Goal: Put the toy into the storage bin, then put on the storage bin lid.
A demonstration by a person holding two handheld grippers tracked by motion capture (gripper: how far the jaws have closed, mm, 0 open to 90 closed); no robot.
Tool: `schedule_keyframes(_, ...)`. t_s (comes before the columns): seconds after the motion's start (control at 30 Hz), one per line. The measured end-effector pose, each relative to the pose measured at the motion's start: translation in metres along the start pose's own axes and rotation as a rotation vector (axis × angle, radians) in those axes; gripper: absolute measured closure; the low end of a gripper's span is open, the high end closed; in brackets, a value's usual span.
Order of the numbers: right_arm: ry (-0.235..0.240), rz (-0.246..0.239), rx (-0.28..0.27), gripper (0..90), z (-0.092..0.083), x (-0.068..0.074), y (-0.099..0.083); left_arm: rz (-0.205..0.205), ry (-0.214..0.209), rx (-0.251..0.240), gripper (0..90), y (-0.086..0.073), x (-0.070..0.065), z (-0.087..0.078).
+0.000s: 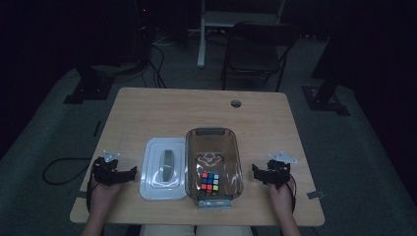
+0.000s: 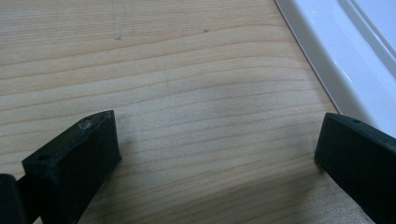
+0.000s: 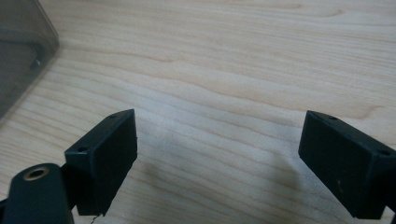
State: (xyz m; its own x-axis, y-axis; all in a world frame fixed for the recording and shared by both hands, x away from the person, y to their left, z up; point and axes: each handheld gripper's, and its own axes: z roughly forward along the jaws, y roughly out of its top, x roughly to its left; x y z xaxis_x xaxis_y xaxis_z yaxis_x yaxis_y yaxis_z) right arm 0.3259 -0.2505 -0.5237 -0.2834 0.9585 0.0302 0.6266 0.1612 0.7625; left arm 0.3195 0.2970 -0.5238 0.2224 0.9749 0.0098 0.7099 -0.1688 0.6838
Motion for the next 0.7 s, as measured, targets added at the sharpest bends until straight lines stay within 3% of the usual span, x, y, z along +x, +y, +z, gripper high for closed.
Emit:
schedule_keyframes(0.07,-0.017,-0.019,0.018,11.7,0.002,0.0013,-0.0003,0.0,0.0,0.0,0.6,0.0,0.0,0.0)
schedule_keyframes(0.2,0.011,-0.048,0.061,11.5,0.006,0.0043,0.0,0.001,0.0,0.0,0.6,0.0,0.0,0.0)
schedule_keyframes(0.7,0.009,-0.043,0.062,11.5,0.0069,0.0045,0.0008,-0.002,0.004,0.004,0.6,0.0,-0.001,-0.0004)
